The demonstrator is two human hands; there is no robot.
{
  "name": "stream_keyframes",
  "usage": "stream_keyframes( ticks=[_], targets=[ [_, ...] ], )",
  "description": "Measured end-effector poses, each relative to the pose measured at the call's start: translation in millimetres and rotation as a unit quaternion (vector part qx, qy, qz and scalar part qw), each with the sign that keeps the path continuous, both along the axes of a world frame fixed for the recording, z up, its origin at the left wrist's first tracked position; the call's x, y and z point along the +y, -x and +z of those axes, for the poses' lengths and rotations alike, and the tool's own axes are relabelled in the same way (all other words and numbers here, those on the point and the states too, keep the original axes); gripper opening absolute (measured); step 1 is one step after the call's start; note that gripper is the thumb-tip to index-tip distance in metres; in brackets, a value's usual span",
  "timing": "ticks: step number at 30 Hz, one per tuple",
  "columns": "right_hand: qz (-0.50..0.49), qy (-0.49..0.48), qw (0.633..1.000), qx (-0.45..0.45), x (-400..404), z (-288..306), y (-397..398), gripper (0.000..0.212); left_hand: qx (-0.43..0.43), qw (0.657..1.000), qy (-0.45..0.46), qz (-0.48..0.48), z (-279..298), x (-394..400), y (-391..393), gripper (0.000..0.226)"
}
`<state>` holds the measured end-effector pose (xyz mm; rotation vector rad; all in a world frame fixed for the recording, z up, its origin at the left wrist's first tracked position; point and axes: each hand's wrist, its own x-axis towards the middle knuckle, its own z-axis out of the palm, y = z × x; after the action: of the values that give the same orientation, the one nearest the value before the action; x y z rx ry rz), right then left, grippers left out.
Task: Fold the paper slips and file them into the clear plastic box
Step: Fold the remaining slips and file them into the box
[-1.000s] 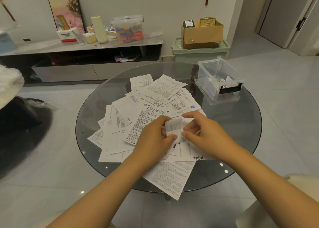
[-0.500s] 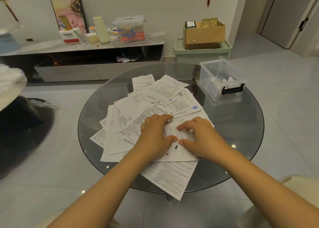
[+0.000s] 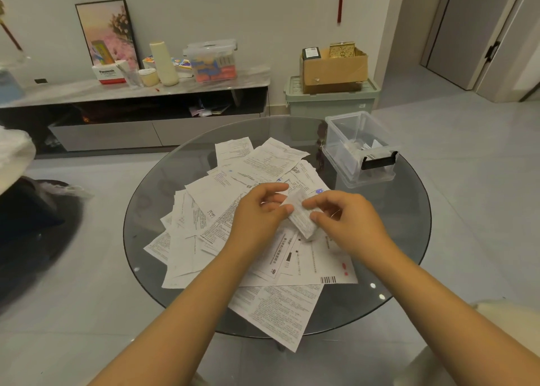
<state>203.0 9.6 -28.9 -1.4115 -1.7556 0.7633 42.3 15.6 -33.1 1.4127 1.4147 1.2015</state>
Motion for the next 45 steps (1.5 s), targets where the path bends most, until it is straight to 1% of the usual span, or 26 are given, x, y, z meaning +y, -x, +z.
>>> stream_keyframes(
  ticks=[2,5,7,9,11,14,17,20,23,26,28,32,36,40,42,44,45],
  targets=[
    [-0.017,-0.03,0.999,-0.014,1,1,-4,0.021,0.017,1.0,-0.011,0.007,-1,3,-6,0.032],
    [-0.047,-0.088,0.994,-0.033,6,6,-9,0.024,0.068,0.997,-0.042,0.007,-3,6,-14,0.032],
    [-0.076,-0.129,0.988,-0.039,9,13,-15,0.026,0.122,0.991,-0.062,-0.003,-5,7,-19,0.035],
    [-0.12,-0.164,0.978,-0.037,14,24,-25,0.028,0.195,0.978,-0.077,-0.023,-7,9,-24,0.037],
    [-0.158,-0.185,0.969,-0.049,20,34,-37,0.029,0.249,0.965,-0.074,-0.045,-9,12,-29,0.04],
    [-0.19,-0.195,0.96,-0.072,34,43,-55,0.03,0.28,0.956,-0.049,-0.077,-10,16,-38,0.045],
    [-0.213,-0.179,0.955,-0.101,55,45,-72,0.033,0.31,0.947,-0.026,-0.084,-11,19,-44,0.049],
    [-0.214,-0.163,0.951,-0.154,81,48,-86,0.036,0.359,0.929,-0.032,-0.082,-11,22,-46,0.049],
    [-0.195,-0.148,0.942,-0.23,103,51,-93,0.037,0.39,0.916,-0.041,-0.087,-13,27,-48,0.05],
    [-0.17,-0.137,0.918,-0.332,121,48,-98,0.039,0.419,0.902,-0.046,-0.09,-18,32,-47,0.049],
    [-0.157,-0.101,0.906,-0.38,131,46,-100,0.041,0.443,0.89,-0.052,-0.09,-20,35,-48,0.048],
    [-0.145,-0.022,0.901,-0.408,143,46,-100,0.04,0.489,0.865,-0.064,-0.093,-31,37,-52,0.046],
    [-0.137,0.022,0.882,-0.451,148,54,-95,0.034,0.493,0.864,-0.071,-0.075,-38,38,-52,0.046],
    [-0.113,0.099,0.837,-0.527,152,63,-86,0.036,0.489,0.866,-0.074,-0.078,-39,39,-53,0.046],
    [-0.11,0.136,0.822,-0.541,159,65,-84,0.034,0.481,0.87,-0.078,-0.078,-39,39,-52,0.046],
    [-0.114,0.164,0.824,-0.53,161,65,-81,0.03,0.479,0.871,-0.075,-0.079,-38,40,-51,0.046],
    [-0.118,0.158,0.831,-0.52,162,64,-81,0.027,0.482,0.87,-0.072,-0.08,-38,40,-51,0.046]
  ],
)
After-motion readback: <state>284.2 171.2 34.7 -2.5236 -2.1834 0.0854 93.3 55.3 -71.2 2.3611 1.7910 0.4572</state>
